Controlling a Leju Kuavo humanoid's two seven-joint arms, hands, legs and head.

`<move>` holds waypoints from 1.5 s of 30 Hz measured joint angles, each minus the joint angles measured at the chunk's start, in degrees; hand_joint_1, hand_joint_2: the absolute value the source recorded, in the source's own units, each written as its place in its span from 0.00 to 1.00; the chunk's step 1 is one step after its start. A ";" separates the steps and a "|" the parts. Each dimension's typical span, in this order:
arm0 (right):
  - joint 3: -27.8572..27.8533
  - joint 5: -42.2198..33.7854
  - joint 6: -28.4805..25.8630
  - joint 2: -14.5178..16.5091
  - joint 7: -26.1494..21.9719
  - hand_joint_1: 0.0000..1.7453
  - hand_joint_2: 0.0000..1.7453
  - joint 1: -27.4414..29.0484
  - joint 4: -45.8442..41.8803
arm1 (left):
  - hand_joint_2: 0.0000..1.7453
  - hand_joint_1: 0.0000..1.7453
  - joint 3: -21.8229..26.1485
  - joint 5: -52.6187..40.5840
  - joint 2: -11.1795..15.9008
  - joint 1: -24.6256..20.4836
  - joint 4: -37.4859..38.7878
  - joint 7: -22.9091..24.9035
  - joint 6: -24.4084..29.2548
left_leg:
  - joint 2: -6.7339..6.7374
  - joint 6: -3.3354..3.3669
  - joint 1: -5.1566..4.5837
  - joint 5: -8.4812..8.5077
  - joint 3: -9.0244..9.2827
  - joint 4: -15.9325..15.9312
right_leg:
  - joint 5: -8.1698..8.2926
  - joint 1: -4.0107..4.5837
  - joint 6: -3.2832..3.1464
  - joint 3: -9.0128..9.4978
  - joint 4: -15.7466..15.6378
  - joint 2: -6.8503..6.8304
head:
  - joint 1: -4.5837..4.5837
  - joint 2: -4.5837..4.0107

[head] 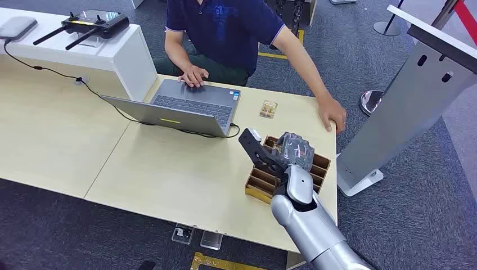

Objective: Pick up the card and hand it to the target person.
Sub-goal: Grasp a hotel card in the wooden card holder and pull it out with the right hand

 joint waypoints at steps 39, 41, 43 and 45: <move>0.00 -0.14 -0.13 -0.02 -0.25 1.00 1.00 0.01 0.00 | 1.00 0.00 0.00 0.22 0.00 0.00 0.00 -0.20 0.31 | 0.00 0.00 0.00 0.00 0.00 0.00 | 0.00 0.00 0.00 0.00 0.00 0.00 | 0.00 0.00; 0.00 -0.15 -0.13 -0.01 -0.26 1.00 1.00 0.01 0.00 | 1.00 0.00 0.00 0.24 0.00 0.00 0.00 -0.20 0.32 | 0.00 0.00 0.00 0.00 0.00 0.00 | 0.00 0.00 0.00 0.00 0.00 0.00 | 0.00 0.00; 0.00 -0.15 -0.14 -0.01 -0.27 1.00 1.00 0.01 0.00 | 1.00 0.00 0.00 0.26 0.00 0.00 0.00 -0.21 0.34 | 0.00 0.00 0.00 0.00 0.00 0.00 | 0.00 0.00 0.00 0.00 0.00 0.00 | 0.00 0.00; 0.00 -0.15 -0.16 -0.02 -0.29 1.00 1.00 0.01 0.00 | 1.00 0.00 0.00 0.29 0.00 0.00 0.00 -0.22 0.35 | 0.00 0.00 0.00 0.00 0.00 0.00 | 0.00 0.00 0.00 0.00 0.00 0.00 | 0.00 0.00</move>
